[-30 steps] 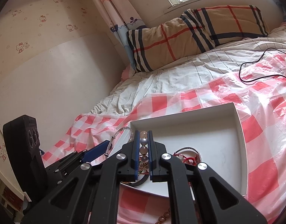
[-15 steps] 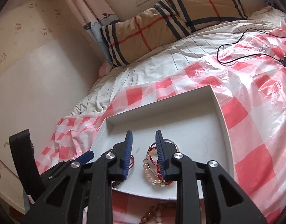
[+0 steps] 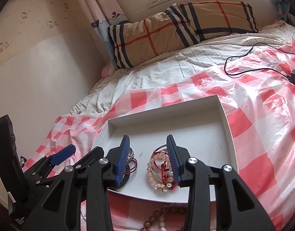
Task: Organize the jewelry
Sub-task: 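Open both tools to drop the bangle and bracelet into the box, then withdraw both open tools from the box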
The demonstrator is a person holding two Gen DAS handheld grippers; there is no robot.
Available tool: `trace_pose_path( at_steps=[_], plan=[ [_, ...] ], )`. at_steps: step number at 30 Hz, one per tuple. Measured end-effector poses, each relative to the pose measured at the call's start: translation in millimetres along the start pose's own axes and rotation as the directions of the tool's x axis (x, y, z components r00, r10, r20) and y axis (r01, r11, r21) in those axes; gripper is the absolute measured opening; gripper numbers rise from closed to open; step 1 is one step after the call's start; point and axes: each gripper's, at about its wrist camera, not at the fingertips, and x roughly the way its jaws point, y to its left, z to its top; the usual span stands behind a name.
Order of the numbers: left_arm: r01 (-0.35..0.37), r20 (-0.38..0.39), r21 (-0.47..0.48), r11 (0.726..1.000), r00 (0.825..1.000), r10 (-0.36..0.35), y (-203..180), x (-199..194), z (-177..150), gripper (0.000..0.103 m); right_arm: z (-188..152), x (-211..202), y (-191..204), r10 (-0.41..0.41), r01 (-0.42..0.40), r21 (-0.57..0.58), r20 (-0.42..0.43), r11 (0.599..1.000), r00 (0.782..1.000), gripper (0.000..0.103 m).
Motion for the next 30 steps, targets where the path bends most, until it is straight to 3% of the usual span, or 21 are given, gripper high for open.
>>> trace_pose_path(
  at_steps=[10,30],
  plan=[
    [0.002,0.001,0.022,1.000,1.000,-0.002,-5.8,-4.1,-2.8,0.085,-2.0,-0.7,8.8,-0.040,0.041,-0.062,0.014,0.997,0.999,0.052],
    [-0.012,0.035,0.101,0.995,0.999,0.008,-8.7,-27.0,-12.6,0.093,-8.5,-9.8,34.4,-0.080,0.089,-0.191,0.057,0.978,0.995,0.059]
  ],
)
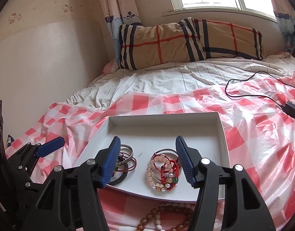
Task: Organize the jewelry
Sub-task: 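Withdraw both open tools from the box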
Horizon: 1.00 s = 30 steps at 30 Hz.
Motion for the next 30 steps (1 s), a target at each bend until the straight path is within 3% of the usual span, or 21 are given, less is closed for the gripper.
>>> trace_pose_path(
  at_steps=[4,11,30],
  plan=[
    [-0.001,-0.007,0.004,1.000,1.000,0.001,7.0,-2.1,-2.3,0.095,-1.0,-1.0,4.3,-0.007,0.007,-0.019,0.006,1.000,1.000,0.064],
    [0.014,-0.030,-0.017,1.000,0.999,-0.015,18.3,-6.0,-7.1,0.095,-3.1,-1.1,9.4,-0.014,0.014,-0.044,0.008,0.999,1.000,0.066],
    [-0.009,-0.018,0.047,0.999,1.000,0.009,31.8,-24.2,-16.3,0.095,-11.3,4.4,21.8,-0.027,0.026,-0.102,-0.009,0.994,1.000,0.069]
  ],
)
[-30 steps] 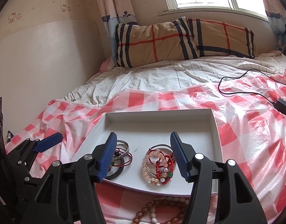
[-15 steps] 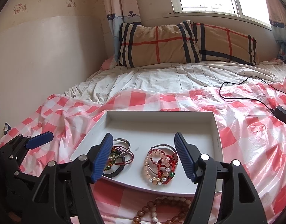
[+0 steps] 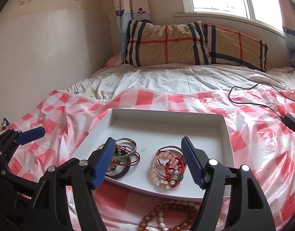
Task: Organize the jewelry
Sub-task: 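Withdraw both open tools from the box, then move both tools toward the amber and white bead bracelets beside the box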
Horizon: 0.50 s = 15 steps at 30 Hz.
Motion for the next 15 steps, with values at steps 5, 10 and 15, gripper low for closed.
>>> trace_pose_path(
  at_steps=[5,10,15],
  plan=[
    [0.006,-0.004,0.032,0.999,1.000,-0.006,-2.6,-3.3,-1.4,0.095,-0.9,-0.9,2.8,0.000,0.000,-0.014,-0.002,1.000,1.000,0.069],
    [0.063,-0.060,0.037,0.997,0.996,-0.060,-6.8,3.3,-1.9,0.095,1.7,-19.7,-5.8,-0.019,0.019,-0.045,0.010,0.999,1.000,0.077],
    [0.196,-0.120,-0.017,0.980,0.973,-0.197,-20.2,9.7,-6.9,0.095,-5.8,-54.6,-47.7,-0.064,0.064,0.027,-0.020,0.998,0.998,0.080]
  ],
)
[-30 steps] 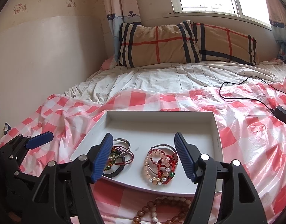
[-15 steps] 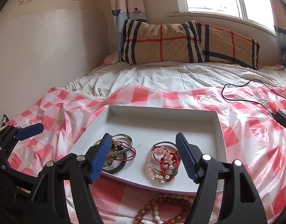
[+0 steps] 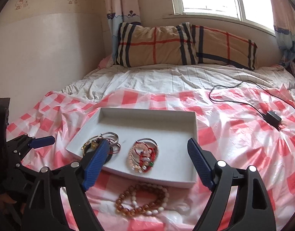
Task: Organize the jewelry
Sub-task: 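Move both tools toward the amber and white bead bracelets beside the box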
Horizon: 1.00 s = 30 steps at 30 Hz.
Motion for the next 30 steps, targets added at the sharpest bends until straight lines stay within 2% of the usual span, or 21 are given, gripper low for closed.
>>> trace_pose_path(
  at_steps=[4,7,10,12,16,19,22,25,30],
  plan=[
    [0.056,-0.024,0.043,0.998,0.998,-0.055,-32.2,8.1,-8.3,0.095,-28.6,-17.6,-39.3,-0.109,0.113,0.063,-0.062,0.992,0.992,0.081],
    [0.073,-0.054,0.053,0.996,0.996,-0.071,-52.0,21.5,-11.5,0.095,-41.6,-13.9,-60.4,-0.120,0.138,0.141,-0.129,0.980,0.984,0.081],
    [0.067,-0.088,0.056,0.996,0.994,-0.062,-67.5,38.0,-11.2,0.095,-42.9,-8.9,-62.7,-0.117,0.139,0.151,-0.144,0.979,0.983,0.081],
    [0.021,-0.128,0.072,0.997,0.992,-0.012,-73.5,52.1,-11.7,0.095,-44.4,-6.2,-60.0,-0.117,0.138,0.136,-0.151,0.981,0.982,0.081],
    [0.013,-0.234,0.079,0.997,0.972,0.006,-74.9,76.2,-18.9,0.095,-47.7,1.1,-60.2,-0.116,0.139,0.125,-0.176,0.982,0.978,0.081],
    [-0.008,-0.252,0.074,0.997,0.967,0.027,-68.5,75.9,-20.3,0.096,-50.8,3.7,-58.7,-0.122,0.145,0.113,-0.190,0.983,0.974,0.081],
    [-0.061,-0.272,0.142,0.988,0.957,0.098,-58.4,73.9,-25.4,0.096,-53.8,10.1,-54.9,-0.128,0.151,0.085,-0.223,0.985,0.966,0.081],
    [-0.112,-0.257,0.220,0.969,0.952,0.168,-46.4,60.9,-28.1,0.096,-57.6,17.5,-44.7,-0.137,0.149,0.027,-0.249,0.988,0.959,0.081],
    [-0.153,-0.273,0.294,0.944,0.932,0.237,-32.8,50.6,-32.7,0.096,-58.7,25.9,-32.6,-0.124,0.127,-0.008,-0.262,0.992,0.957,0.081]
  ],
)
